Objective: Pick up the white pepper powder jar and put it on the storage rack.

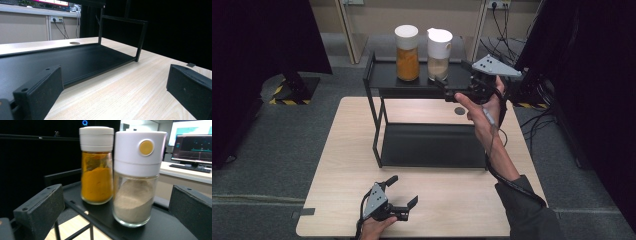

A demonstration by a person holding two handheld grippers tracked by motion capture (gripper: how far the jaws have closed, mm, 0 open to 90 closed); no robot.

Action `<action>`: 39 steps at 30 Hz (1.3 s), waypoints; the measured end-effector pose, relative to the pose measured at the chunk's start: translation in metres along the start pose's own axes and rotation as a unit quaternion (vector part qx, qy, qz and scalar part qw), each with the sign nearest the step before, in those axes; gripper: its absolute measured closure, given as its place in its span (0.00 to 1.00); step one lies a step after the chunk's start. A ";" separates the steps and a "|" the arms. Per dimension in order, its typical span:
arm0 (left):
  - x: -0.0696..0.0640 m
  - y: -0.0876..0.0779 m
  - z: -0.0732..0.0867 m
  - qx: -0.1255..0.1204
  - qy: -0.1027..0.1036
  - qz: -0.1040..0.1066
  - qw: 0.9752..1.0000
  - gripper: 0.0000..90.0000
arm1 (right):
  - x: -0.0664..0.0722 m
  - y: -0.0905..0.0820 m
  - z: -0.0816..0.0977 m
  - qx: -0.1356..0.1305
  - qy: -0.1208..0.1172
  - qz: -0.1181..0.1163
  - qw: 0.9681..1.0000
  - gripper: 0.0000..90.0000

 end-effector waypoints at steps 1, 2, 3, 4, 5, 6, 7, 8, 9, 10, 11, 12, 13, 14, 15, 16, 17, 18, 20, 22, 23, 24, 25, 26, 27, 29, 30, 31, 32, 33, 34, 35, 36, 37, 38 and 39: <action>0.000 0.000 0.000 0.000 0.001 0.000 1.000 0.00 | 0.000 -0.002 0.001 -0.001 -0.001 -0.004 1.000 0.01; 0.000 0.000 0.000 0.000 0.001 0.000 1.000 0.00 | 0.001 -0.004 0.002 -0.001 -0.004 -0.006 1.000 0.01; 0.000 0.000 0.000 0.001 0.001 0.000 1.000 0.00 | 0.002 -0.006 0.004 -0.002 -0.007 -0.006 1.000 0.01; 0.000 0.000 0.000 0.001 0.001 0.000 1.000 0.00 | 0.002 -0.008 0.005 -0.002 -0.009 -0.008 1.000 0.00; 0.000 0.000 0.000 0.000 0.001 0.000 1.000 0.00 | 0.002 -0.009 0.006 -0.004 -0.008 -0.011 1.000 0.01; 0.000 0.000 0.000 0.000 0.001 0.000 1.000 0.00 | 0.001 -0.011 0.008 -0.005 -0.009 -0.013 1.000 0.01; 0.000 0.000 0.000 0.000 0.001 -0.001 1.000 0.00 | 0.002 -0.012 0.009 -0.006 -0.011 -0.014 1.000 0.01; 0.000 0.000 0.000 0.000 0.001 -0.001 1.000 0.00 | 0.002 -0.014 0.010 -0.007 -0.012 -0.014 1.000 0.01; 0.000 0.000 0.000 0.000 0.000 0.000 1.000 0.00 | 0.002 -0.016 0.012 -0.008 -0.011 -0.016 1.000 0.00; 0.000 0.000 0.000 0.001 0.001 0.000 1.000 0.00 | 0.001 -0.017 0.014 -0.009 -0.009 -0.018 1.000 0.00; 0.000 0.000 0.000 0.001 0.001 0.000 1.000 0.00 | 0.001 -0.019 0.015 -0.009 -0.009 -0.021 1.000 0.00; 0.000 0.000 0.000 0.001 0.001 0.000 1.000 0.00 | 0.001 -0.021 0.016 -0.010 -0.008 -0.022 1.000 0.00; 0.000 0.000 0.000 0.001 0.001 0.000 1.000 0.00 | 0.001 -0.022 0.018 -0.011 -0.009 -0.024 1.000 0.00; 0.000 0.000 0.000 0.001 0.001 0.000 1.000 0.00 | 0.001 -0.024 0.019 -0.011 -0.008 -0.025 1.000 0.00; 0.000 0.000 0.000 0.001 0.001 0.000 1.000 0.00 | 0.001 -0.026 0.021 -0.011 -0.009 -0.026 1.000 0.00; 0.000 0.000 0.000 0.001 0.001 0.000 1.000 0.00 | 0.000 -0.027 0.022 -0.011 -0.007 -0.028 1.000 0.01; 0.000 0.000 0.000 0.000 0.000 0.000 1.000 0.00 | 0.000 -0.029 0.023 -0.011 -0.006 -0.030 0.999 0.00; 0.000 0.000 0.000 0.000 0.000 0.000 1.000 0.00 | 0.000 -0.030 0.025 -0.011 -0.005 -0.031 0.999 0.00; 0.000 0.000 0.000 0.000 0.000 0.000 1.000 0.00 | 0.000 -0.033 0.028 -0.012 -0.007 -0.032 0.999 0.00; 0.000 0.000 0.000 0.000 0.000 0.000 1.000 0.00 | -0.001 -0.035 0.031 -0.012 -0.005 -0.035 0.999 0.00; 0.000 0.000 0.000 0.000 0.000 0.000 1.000 0.00 | -0.001 -0.037 0.033 -0.012 -0.004 -0.037 0.999 0.00; 0.000 0.000 0.000 0.000 0.000 0.000 1.000 0.00 | -0.001 -0.038 0.035 -0.014 -0.003 -0.038 0.999 0.01; 0.000 0.000 0.000 0.000 0.000 -0.001 1.000 0.00 | -0.001 -0.040 0.037 -0.016 -0.004 -0.040 0.999 0.00; 0.000 0.000 0.000 0.000 0.000 -0.001 1.000 0.00 | 0.000 -0.041 0.039 -0.017 -0.005 -0.040 0.999 0.01; 0.000 0.000 0.000 0.000 0.000 -0.001 1.000 0.00 | 0.000 -0.043 0.040 -0.017 -0.007 -0.040 0.999 0.01; 0.000 0.000 0.000 0.000 0.001 -0.001 1.000 0.00 | 0.000 -0.045 0.043 -0.017 -0.006 -0.043 0.999 0.01; 0.000 0.000 0.000 0.000 0.001 -0.001 1.000 0.00 | 0.000 -0.046 0.044 -0.018 -0.005 -0.045 0.999 0.01; 0.000 0.000 0.000 0.000 0.000 -0.001 1.000 0.00 | 0.000 -0.048 0.046 -0.020 -0.004 -0.046 0.999 0.01; 0.000 0.000 0.000 0.000 0.000 -0.001 1.000 0.00 | 0.000 -0.049 0.047 -0.021 -0.004 -0.047 0.999 0.00; 0.000 0.000 0.000 0.000 0.000 -0.001 1.000 0.00 | 0.001 -0.051 0.048 -0.022 -0.005 -0.048 0.999 0.00; 0.000 0.000 0.000 0.000 0.000 -0.002 1.000 0.00 | 0.001 -0.052 0.049 -0.023 -0.005 -0.048 0.999 0.01; 0.000 0.000 0.000 0.000 0.000 -0.002 1.000 0.00 | 0.002 -0.053 0.050 -0.023 -0.006 -0.050 0.998 0.01; 0.000 0.000 0.000 0.000 0.000 -0.002 1.000 0.00 | 0.002 -0.054 0.052 -0.024 -0.005 -0.052 0.998 0.00; 0.000 0.000 0.000 0.000 0.001 -0.002 1.000 0.00 | 0.002 -0.056 0.053 -0.025 -0.004 -0.054 0.998 0.01; 0.000 0.000 0.000 -0.001 0.001 -0.002 1.000 0.00 | 0.003 -0.057 0.055 -0.026 -0.003 -0.056 0.998 0.01; 0.000 0.000 0.000 -0.001 0.001 -0.002 1.000 0.00 | 0.003 -0.058 0.056 -0.027 -0.003 -0.056 0.998 0.00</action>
Point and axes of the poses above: each handheld gripper's, and its own axes: y roughly forward along the jaws, z roughly out of its underside, x roughly to its left, the point moved 1 cm from there along y, roughly forward along the jaws, and after that the axes turned 14 degrees about z, right-handed, at the moved point
